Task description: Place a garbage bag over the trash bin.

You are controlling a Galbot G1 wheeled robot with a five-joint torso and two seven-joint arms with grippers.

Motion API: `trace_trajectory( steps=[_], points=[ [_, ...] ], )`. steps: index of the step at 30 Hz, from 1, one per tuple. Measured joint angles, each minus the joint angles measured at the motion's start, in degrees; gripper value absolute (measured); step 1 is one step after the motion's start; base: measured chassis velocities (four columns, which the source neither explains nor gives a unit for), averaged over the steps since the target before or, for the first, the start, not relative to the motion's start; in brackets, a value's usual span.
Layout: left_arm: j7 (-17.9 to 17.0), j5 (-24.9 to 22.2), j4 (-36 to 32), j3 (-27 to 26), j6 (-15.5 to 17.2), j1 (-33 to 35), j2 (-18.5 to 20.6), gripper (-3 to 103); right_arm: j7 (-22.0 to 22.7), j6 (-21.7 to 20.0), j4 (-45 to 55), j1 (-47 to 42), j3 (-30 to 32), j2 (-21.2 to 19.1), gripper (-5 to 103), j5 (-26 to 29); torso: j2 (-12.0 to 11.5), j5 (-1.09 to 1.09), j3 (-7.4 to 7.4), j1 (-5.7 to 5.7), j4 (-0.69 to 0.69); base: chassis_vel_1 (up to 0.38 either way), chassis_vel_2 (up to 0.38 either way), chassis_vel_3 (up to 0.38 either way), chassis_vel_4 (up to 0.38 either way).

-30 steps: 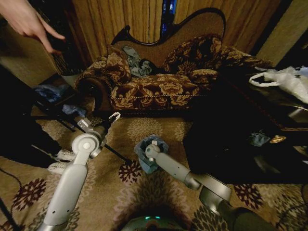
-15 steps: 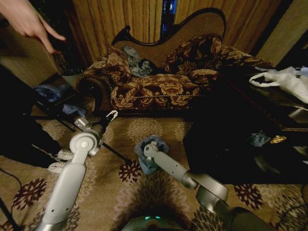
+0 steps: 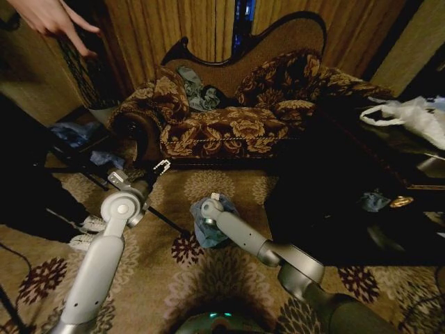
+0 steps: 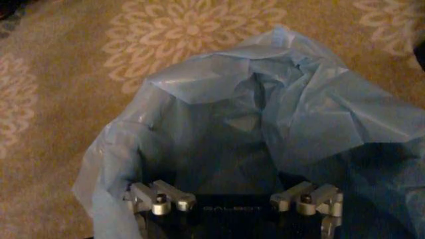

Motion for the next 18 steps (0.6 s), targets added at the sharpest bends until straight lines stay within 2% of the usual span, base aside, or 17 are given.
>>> trace_trajectory(
  steps=[2, 3, 6, 8, 10, 18],
  points=[
    [0.0, 0.0, -0.3, 0.1, 0.0, 0.1, 0.1, 100, -4.5, 0.7, -3.4, -0.3, 0.0, 0.0, 100, -4.4, 0.0, -0.01, 0.00, 0.00, 0.00, 0.000, 0.000, 0.000, 0.000],
    [0.0, 0.0, -0.3, 0.1, 0.0, 0.1, 0.1, 100, -4.5, 0.7, -3.4, -0.3, 0.0, 0.0, 100, -4.4, 0.0, -0.01, 0.00, 0.00, 0.00, 0.000, 0.000, 0.000, 0.000],
    [0.0, 0.0, -0.7, 0.1, 0.0, 0.5, 0.4, 100, -8.9, 1.0, -4.6, -1.0, 0.2, -0.1, 100, -9.9, 0.0, 0.01, 0.00, 0.00, -0.01, 0.000, 0.000, 0.000, 0.000],
    [0.0, 0.0, -0.7, 0.1, 0.0, 0.5, 0.4, 100, -10.0, 1.0, -4.1, -1.3, -0.1, -0.4, 100, -11.4, 0.0, 0.01, 0.00, 0.00, 0.00, 0.000, 0.000, 0.000, 0.000],
    [-0.1, 0.1, -0.8, 0.2, 0.0, 0.5, 0.3, 100, -13.3, 1.4, -4.9, -1.4, -0.5, -0.5, 100, -15.1, 0.0, 0.00, 0.00, 0.00, 0.00, 0.000, 0.000, 0.000, 0.000],
    [-0.2, 0.2, -1.6, 0.5, 0.0, 0.8, 0.5, 100, -19.0, 3.3, -13.1, -1.4, 2.3, 0.0, 100, -22.2, 0.0, 0.02, 0.00, 0.00, 0.00, 0.000, 0.000, 0.000, 0.000]
  ],
)
